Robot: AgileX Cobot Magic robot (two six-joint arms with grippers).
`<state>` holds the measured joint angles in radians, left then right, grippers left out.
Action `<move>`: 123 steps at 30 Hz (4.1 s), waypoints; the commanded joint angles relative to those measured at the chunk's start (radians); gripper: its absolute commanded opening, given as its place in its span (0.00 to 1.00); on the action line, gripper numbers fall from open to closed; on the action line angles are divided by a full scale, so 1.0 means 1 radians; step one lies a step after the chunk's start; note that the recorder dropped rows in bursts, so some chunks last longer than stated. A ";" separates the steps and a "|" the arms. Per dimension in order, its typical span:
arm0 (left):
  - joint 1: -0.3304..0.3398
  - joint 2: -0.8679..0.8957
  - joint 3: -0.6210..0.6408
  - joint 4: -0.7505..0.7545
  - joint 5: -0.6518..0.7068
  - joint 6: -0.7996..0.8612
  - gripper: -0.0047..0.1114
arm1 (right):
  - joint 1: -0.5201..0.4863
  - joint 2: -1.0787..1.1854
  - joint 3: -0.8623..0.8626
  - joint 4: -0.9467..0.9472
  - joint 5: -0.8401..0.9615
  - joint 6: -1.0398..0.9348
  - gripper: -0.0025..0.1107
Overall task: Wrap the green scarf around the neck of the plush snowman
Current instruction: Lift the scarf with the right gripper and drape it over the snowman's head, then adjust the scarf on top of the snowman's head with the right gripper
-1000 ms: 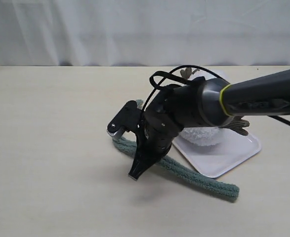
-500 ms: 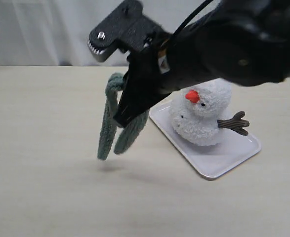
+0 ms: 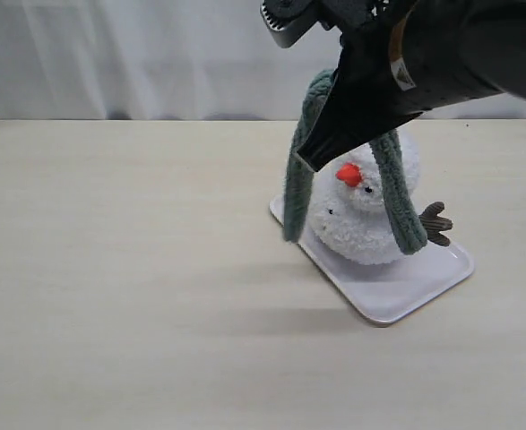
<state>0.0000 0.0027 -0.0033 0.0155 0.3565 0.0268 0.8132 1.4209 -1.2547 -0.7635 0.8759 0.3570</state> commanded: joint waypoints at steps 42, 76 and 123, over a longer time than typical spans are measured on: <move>0.000 -0.003 0.003 -0.001 -0.011 -0.002 0.04 | -0.466 0.251 0.039 0.049 -0.279 0.405 0.06; 0.000 -0.003 0.003 -0.001 -0.017 -0.002 0.04 | -0.466 0.132 0.033 0.249 -0.113 0.244 0.38; 0.000 -0.003 0.003 -0.001 -0.018 -0.002 0.04 | -0.569 0.146 0.237 0.333 -0.336 0.082 0.06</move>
<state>0.0000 0.0027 -0.0033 0.0155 0.3565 0.0268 0.2497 1.6109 -1.0012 -0.3679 0.4916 0.4016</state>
